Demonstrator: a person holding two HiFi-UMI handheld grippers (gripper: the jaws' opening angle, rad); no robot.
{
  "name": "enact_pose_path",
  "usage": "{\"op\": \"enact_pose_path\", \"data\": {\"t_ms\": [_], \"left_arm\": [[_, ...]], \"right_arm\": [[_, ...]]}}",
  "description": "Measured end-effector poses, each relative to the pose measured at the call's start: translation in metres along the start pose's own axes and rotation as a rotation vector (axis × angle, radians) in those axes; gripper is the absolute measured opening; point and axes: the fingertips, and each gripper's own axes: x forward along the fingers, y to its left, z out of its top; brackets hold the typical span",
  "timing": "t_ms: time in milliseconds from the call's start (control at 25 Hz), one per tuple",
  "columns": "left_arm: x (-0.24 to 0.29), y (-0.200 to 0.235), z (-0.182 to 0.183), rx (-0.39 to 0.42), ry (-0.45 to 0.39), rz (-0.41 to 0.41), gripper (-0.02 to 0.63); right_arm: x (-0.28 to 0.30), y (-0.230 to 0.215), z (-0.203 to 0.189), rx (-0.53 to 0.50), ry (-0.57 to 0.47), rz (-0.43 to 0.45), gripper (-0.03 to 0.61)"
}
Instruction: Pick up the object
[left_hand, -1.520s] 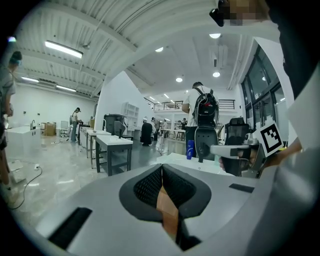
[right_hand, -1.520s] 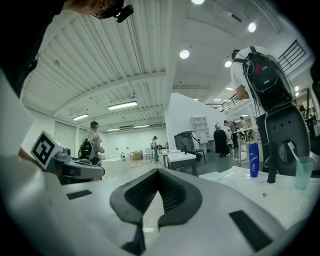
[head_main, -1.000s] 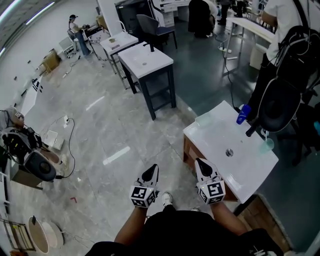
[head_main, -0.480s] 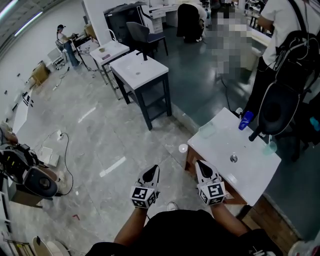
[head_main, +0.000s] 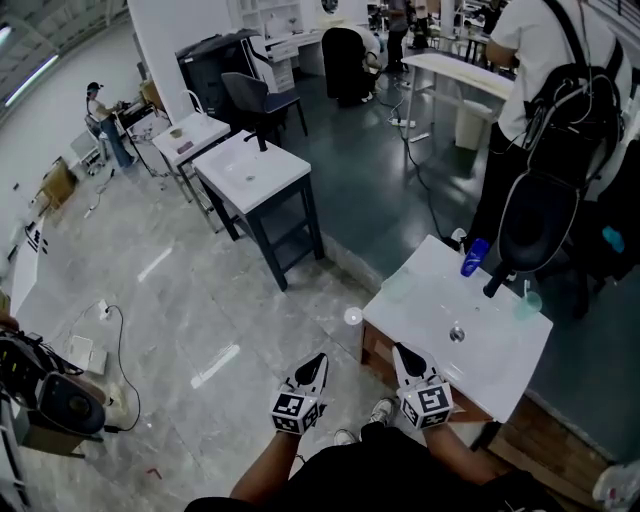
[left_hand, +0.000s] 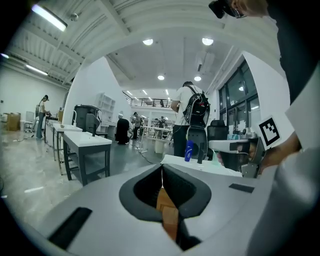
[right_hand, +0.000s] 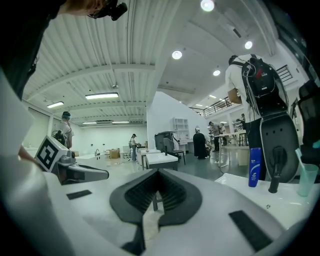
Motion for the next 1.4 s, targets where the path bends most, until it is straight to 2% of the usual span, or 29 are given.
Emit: {"op": "enact_pose_path", "data": {"t_ms": [400,840,1400], "left_arm": [[0.082,-0.011,0.024,0.038,0.022,-0.073,0.021],[0.162,-0.023,0.032,0.080,0.061,-0.133,0.021],[0.211,-0.036,0.017,0.123,0.164,-0.207,0.021]], "right_arm": [[0.024,-0.065,0.000,0.061,0.000,-0.060,0.018],[0.033,-0.135,-0.012,0.103,0.008,-0.130,0.018],[0.028,-0.170,-0.028,0.129,0.044,-0.205,0.018]]}}
